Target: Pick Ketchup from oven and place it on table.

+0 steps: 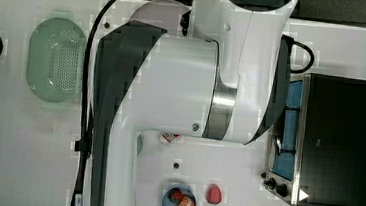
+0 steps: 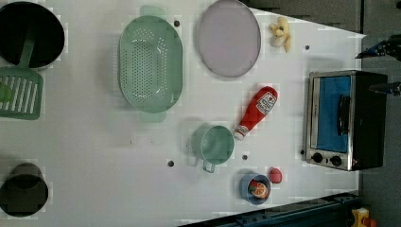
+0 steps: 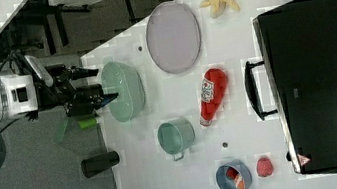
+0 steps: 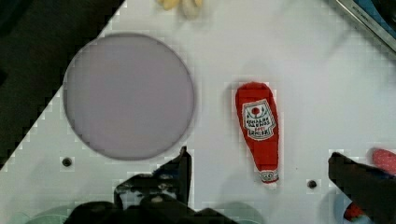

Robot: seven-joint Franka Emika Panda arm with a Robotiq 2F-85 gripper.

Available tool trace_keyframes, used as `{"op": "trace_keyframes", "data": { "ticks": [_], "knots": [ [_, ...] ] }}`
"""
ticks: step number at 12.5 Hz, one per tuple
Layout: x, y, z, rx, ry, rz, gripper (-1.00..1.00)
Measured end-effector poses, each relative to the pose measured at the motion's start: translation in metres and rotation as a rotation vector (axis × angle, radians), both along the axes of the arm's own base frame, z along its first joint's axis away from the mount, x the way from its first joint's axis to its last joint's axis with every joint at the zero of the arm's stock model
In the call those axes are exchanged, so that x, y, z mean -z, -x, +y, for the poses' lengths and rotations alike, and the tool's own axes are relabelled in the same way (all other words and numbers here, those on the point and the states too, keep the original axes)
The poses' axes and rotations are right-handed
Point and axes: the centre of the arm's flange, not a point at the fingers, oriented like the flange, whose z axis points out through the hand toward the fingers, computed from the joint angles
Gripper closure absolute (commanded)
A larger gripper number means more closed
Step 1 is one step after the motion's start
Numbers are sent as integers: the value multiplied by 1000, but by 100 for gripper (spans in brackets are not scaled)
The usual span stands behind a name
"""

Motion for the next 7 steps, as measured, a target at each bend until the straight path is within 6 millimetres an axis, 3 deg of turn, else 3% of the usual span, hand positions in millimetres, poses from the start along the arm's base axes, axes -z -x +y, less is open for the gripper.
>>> {"op": "trace_keyframes", "data": {
  "ticks": [4,5,7],
  "knots": [
    [-8,1,-5,18,5,-36,-100],
    [3,1,-13,33,9,4,-100],
    [6,0,-21,40,37,-20,-100]
  ]
}}
